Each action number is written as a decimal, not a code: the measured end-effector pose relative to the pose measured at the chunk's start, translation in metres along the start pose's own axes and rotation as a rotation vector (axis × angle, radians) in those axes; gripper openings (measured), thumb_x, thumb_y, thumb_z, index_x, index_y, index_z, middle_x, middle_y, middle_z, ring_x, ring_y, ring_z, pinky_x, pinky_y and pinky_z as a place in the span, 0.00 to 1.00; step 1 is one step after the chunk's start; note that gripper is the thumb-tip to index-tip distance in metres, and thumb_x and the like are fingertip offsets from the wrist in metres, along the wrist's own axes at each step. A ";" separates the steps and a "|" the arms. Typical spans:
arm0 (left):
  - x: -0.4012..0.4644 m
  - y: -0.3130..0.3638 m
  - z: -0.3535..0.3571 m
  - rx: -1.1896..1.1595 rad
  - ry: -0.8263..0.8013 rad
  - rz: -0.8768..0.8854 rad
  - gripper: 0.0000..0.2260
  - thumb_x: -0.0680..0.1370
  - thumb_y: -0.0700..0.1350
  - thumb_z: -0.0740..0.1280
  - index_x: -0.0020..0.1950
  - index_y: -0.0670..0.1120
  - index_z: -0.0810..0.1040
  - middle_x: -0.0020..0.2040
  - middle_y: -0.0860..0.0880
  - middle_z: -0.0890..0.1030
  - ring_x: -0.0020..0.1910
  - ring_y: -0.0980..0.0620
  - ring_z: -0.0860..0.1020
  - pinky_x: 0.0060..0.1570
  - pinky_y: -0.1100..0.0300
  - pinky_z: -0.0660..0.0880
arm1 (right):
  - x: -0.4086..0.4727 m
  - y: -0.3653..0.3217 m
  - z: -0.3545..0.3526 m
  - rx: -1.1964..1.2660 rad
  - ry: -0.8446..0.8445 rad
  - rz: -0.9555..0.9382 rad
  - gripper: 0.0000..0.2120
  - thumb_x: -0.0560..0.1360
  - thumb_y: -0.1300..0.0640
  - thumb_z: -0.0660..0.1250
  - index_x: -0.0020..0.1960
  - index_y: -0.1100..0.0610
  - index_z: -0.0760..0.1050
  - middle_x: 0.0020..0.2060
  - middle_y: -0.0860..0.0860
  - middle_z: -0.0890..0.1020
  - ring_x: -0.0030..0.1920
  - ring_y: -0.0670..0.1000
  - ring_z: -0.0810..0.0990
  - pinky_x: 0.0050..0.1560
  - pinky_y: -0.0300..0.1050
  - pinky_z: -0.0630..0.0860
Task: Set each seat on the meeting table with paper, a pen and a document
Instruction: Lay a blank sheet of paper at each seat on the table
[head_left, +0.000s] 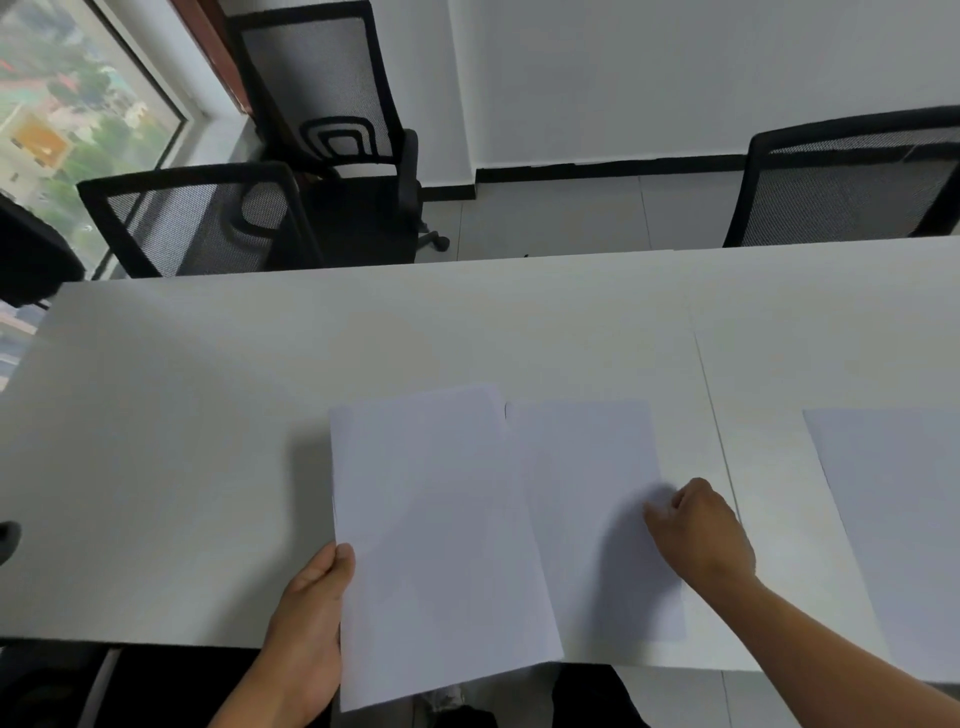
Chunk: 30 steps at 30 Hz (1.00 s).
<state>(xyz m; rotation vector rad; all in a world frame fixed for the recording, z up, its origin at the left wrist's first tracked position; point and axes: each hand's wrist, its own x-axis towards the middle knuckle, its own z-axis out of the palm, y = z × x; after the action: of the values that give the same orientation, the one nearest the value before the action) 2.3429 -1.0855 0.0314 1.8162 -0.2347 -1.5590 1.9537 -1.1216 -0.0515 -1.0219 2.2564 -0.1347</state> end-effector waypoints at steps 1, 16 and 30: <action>0.000 0.001 0.002 -0.003 -0.001 0.002 0.13 0.89 0.43 0.62 0.69 0.44 0.82 0.63 0.42 0.87 0.65 0.39 0.84 0.71 0.41 0.76 | -0.002 -0.001 -0.002 -0.009 -0.002 0.000 0.12 0.73 0.49 0.69 0.46 0.55 0.70 0.42 0.52 0.78 0.39 0.57 0.78 0.39 0.49 0.73; -0.021 0.030 0.001 -0.037 0.029 0.069 0.13 0.89 0.44 0.62 0.67 0.44 0.84 0.62 0.41 0.88 0.63 0.40 0.86 0.70 0.39 0.77 | -0.074 -0.133 0.004 0.355 -0.446 -0.437 0.23 0.79 0.37 0.68 0.39 0.54 0.68 0.33 0.46 0.72 0.34 0.47 0.69 0.38 0.44 0.67; 0.028 0.067 -0.137 -0.043 -0.040 0.064 0.14 0.90 0.45 0.61 0.69 0.43 0.83 0.64 0.42 0.87 0.65 0.39 0.85 0.73 0.36 0.75 | -0.140 -0.227 0.109 0.417 -0.392 -0.383 0.21 0.78 0.44 0.75 0.38 0.55 0.68 0.31 0.46 0.71 0.30 0.46 0.66 0.34 0.43 0.67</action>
<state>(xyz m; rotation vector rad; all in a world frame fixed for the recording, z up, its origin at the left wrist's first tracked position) 2.4965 -1.0953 0.0520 1.7294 -0.2730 -1.5453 2.2313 -1.1618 0.0130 -1.1213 1.5778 -0.4998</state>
